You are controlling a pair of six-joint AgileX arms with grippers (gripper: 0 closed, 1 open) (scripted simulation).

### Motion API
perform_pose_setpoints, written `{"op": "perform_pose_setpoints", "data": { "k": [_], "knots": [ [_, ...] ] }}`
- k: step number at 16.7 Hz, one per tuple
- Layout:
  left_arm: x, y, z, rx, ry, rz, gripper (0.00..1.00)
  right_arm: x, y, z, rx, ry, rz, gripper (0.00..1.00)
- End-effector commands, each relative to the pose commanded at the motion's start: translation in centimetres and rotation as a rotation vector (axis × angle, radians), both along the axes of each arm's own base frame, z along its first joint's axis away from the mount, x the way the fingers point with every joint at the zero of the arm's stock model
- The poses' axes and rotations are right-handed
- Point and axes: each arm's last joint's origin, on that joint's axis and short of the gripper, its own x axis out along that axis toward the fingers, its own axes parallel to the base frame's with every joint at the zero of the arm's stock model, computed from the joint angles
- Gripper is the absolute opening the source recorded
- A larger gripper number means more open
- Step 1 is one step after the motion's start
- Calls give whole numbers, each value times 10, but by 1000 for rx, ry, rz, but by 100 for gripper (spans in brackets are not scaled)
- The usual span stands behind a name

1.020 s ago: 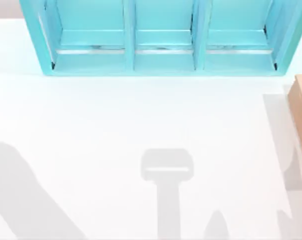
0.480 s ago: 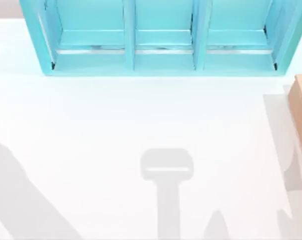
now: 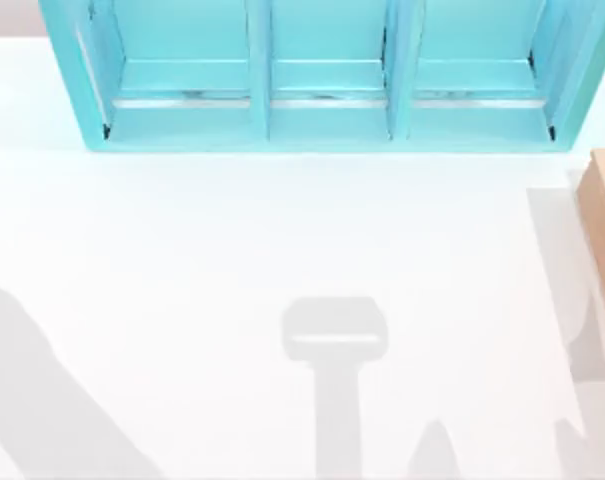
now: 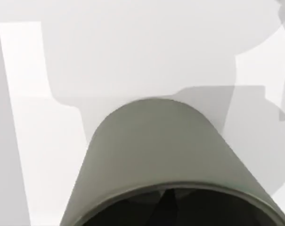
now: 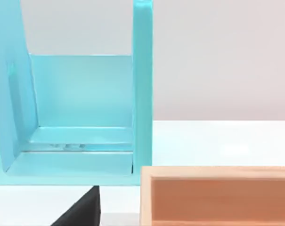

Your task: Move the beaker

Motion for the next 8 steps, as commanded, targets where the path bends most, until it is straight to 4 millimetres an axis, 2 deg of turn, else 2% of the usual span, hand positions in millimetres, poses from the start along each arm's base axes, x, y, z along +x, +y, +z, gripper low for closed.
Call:
{"op": "perform_pose_setpoints", "data": {
  "k": [2,8],
  "knots": [
    [0,0,0,0,0,0,98,0,0,0,0,0,0,100],
    [0,0,0,0,0,0,100,0,0,0,0,0,0,100]
  ]
}}
